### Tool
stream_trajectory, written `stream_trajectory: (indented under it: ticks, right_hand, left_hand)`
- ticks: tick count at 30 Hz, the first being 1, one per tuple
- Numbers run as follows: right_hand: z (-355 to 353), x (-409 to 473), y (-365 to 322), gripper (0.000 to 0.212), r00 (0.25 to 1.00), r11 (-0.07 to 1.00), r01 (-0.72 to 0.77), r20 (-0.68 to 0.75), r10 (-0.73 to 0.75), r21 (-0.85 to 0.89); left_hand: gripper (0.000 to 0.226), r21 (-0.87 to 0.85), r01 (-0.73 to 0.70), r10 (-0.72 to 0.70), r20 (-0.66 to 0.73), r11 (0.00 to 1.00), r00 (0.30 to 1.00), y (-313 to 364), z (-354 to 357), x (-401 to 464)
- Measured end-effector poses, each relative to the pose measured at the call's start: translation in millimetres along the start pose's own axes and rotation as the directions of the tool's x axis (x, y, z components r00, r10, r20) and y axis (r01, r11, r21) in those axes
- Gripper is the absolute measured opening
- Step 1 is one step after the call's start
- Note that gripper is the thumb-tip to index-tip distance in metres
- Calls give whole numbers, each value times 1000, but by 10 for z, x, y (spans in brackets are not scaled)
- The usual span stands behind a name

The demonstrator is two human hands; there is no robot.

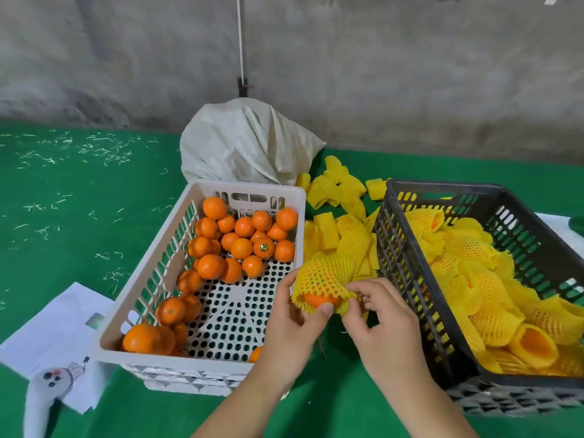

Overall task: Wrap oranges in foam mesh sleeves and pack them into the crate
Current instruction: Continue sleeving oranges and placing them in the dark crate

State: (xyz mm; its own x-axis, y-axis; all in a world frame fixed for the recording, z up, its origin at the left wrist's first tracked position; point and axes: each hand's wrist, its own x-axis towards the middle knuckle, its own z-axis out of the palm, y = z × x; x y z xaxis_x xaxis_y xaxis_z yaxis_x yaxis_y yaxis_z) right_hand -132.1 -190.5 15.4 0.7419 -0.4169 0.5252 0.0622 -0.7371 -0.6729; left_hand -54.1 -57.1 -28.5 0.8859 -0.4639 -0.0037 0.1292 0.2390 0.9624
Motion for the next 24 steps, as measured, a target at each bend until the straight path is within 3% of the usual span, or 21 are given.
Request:
stream_trajectory:
  ticks: [5, 9, 12, 14, 17, 19, 20, 21, 22, 23, 24]
  right_hand:
    - [74, -105, -103, 30, 999, 998, 11, 34, -13, 59]
    - [27, -69, 8, 60, 974, 987, -119, 208, 95, 106]
    - [19, -46, 91, 41, 979, 985, -124, 179, 101, 123]
    - [9, -62, 105, 30, 992, 997, -47, 117, 38, 68]
    - [-38, -76, 72, 17, 982, 994, 82, 161, -94, 78]
    - [-51, -80, -7, 23, 981, 974, -85, 188, 45, 209]
    - [-60, -64, -73, 35, 951, 905, -279, 223, 214, 323]
    - [-55, -39, -147, 52, 869, 729, -491, 318, 378, 476]
    - [-20, -34, -184, 67, 749, 461, -660, 473, 465, 593]
    - [2, -29, -196, 74, 652, 216, -741, 604, 459, 636]
    - [9, -22, -178, 71, 596, 63, -768, 675, 435, 637]
  left_hand:
    - [65, -30, -26, 25, -35, 999, 999, -8, 10, -6]
    - [64, -9, -21, 21, -28, 1000, 999, -57, -12, 4]
    - [64, -11, -41, 40, -24, 999, 999, -39, 1, -3]
    - [65, 2, -60, 60, -36, 998, 998, -30, 19, -3]
    - [67, 39, -83, 86, -70, 996, 994, -24, 16, 4]
    - [67, 60, -94, 98, -72, 994, 993, -14, 13, 0]
    - [67, 79, -94, 99, -55, 992, 994, -25, 22, -8]
    - [68, 111, -92, 95, -25, 990, 995, -45, 34, -19]
    - [72, 160, -87, 86, 11, 983, 996, -59, 36, -37]
    - [78, 224, -88, 79, 49, 971, 996, -67, 48, -42]
    - [82, 295, -96, 72, 91, 951, 993, -81, 67, -38]
